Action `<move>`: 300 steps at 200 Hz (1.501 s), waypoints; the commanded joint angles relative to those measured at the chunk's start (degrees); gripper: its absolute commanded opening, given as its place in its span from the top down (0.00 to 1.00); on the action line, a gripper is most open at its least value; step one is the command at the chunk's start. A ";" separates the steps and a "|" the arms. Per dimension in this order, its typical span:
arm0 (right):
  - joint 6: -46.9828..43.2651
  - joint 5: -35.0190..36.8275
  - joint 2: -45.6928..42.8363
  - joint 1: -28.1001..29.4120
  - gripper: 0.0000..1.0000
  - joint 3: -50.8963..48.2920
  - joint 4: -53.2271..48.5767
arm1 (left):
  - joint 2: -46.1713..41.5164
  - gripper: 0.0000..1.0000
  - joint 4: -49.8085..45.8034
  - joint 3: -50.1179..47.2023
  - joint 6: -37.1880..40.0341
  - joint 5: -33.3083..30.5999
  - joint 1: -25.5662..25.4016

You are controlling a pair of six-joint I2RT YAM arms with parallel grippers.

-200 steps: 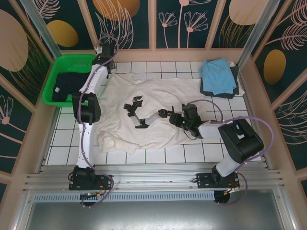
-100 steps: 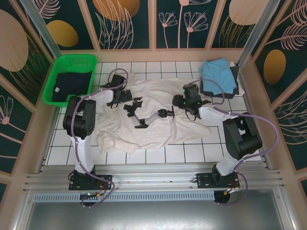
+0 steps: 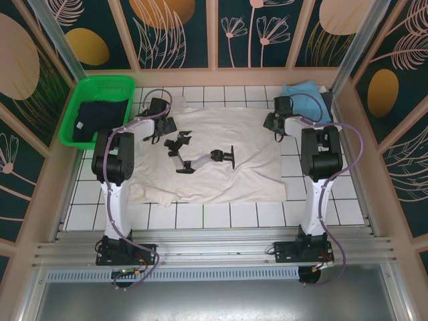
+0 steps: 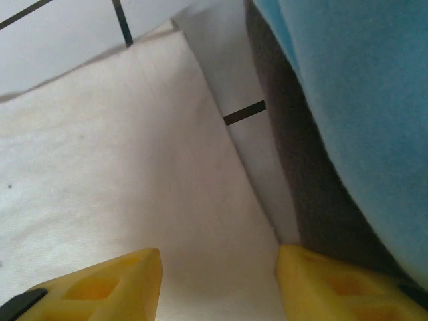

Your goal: Fold and stack the t-shirts

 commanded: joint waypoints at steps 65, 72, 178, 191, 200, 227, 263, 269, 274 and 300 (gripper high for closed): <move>0.86 2.38 -18.81 4.24 0.45 -12.37 -2.14 | -23.28 0.01 -1.30 -20.96 -3.27 -1.20 -1.31; 1.28 2.88 -22.58 5.77 0.43 -16.38 -1.74 | -26.43 0.01 -1.39 -24.15 -4.52 -2.17 -1.91; 18.78 6.22 -64.25 24.90 0.40 -62.56 -2.72 | -59.18 0.19 -5.55 -60.78 -26.61 -8.02 -4.10; 17.63 6.26 -63.55 24.66 0.40 -62.75 -0.94 | -61.34 0.25 -6.28 -62.03 -27.11 -8.36 -4.08; 16.81 6.21 -62.74 24.39 0.39 -62.28 0.36 | -62.32 0.36 -6.24 -62.38 -27.10 -8.10 -4.05; 13.06 5.37 -59.04 24.37 0.39 -56.72 4.43 | -63.44 0.70 -7.79 -61.06 -26.31 -6.50 -4.00; 8.15 7.50 -48.47 22.38 0.35 -45.79 8.48 | -69.37 1.00 -7.56 -60.72 -23.63 -0.06 -4.05; 7.49 7.23 -45.95 21.75 0.35 -44.10 9.51 | -70.00 1.00 -7.33 -60.46 -23.53 0.62 -4.04; 6.80 7.07 -43.74 21.29 0.35 -42.17 10.21 | -70.21 0.92 -6.53 -60.20 -23.41 1.09 -4.12; 3.89 7.31 -30.68 18.54 0.35 -31.98 10.43 | -61.23 0.62 0.49 -54.28 -19.21 2.86 -4.06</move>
